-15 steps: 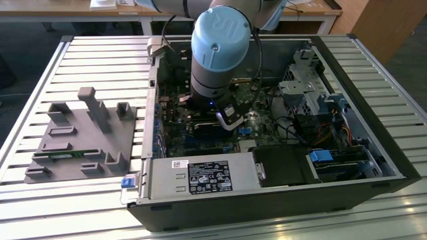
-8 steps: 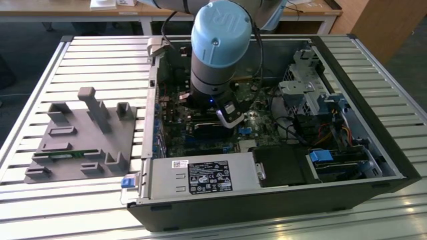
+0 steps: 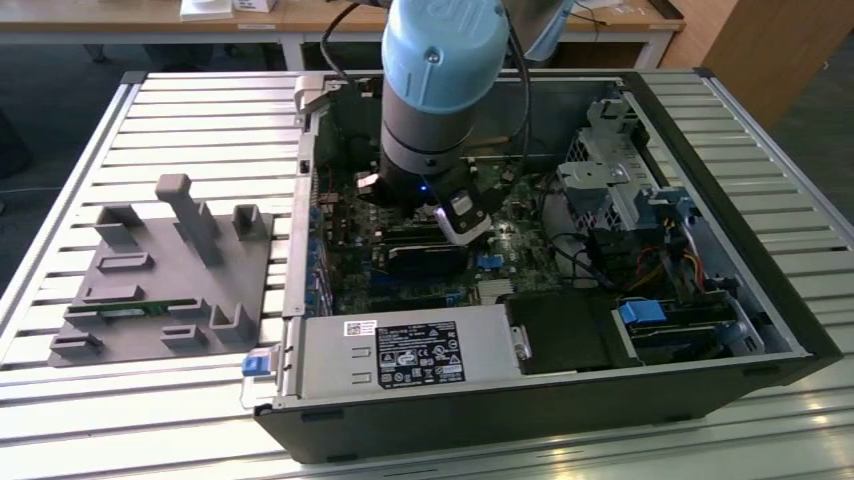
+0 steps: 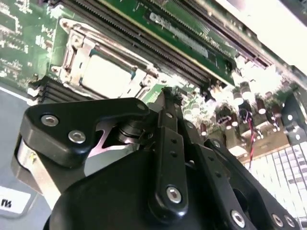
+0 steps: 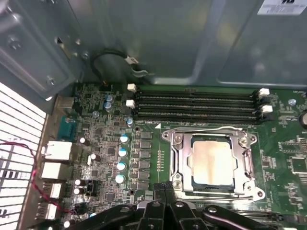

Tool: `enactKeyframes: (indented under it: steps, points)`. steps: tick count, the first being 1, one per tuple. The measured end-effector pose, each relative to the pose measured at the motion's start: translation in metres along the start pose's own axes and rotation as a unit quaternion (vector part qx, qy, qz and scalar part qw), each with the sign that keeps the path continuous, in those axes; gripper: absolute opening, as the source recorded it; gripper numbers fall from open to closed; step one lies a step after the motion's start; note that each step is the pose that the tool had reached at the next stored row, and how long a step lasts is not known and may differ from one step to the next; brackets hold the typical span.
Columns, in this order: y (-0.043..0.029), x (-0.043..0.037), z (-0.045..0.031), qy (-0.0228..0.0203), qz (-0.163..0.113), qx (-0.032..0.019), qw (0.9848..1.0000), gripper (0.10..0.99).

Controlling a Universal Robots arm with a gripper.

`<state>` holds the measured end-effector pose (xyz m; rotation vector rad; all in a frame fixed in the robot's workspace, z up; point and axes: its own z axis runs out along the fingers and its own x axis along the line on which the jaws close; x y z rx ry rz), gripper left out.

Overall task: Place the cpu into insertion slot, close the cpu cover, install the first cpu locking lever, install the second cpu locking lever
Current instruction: 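Install the second cpu locking lever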

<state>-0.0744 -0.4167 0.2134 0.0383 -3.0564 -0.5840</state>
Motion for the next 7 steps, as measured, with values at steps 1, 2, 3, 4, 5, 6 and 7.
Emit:
enactKeyframes:
  steps: [1, 2, 3, 4, 5, 6, 7]
  points:
    - [0.0008, 0.0000, -0.0020, 0.0000, 0.000, 0.0000, 1.0000, 0.106]
    - [0.0015, 0.0001, -0.0039, 0.0000, 0.000, 0.0000, 1.0000, 0.106]
    - [0.0022, 0.0001, -0.0055, 0.0000, 0.000, 0.0000, 1.0000, 0.106]
    - [0.0028, 0.0002, -0.0070, 0.0001, 0.000, 0.0000, 1.0000, 0.106]
    - [0.0031, 0.0002, -0.0079, 0.0001, 0.000, 0.0000, 1.0000, 0.106]
    - [0.0032, 0.0002, -0.0081, 0.0002, 0.000, -0.0001, 1.0000, 0.106]
    - [0.0032, 0.0002, -0.0080, 0.0001, 0.000, -0.0001, 1.0000, 0.106]
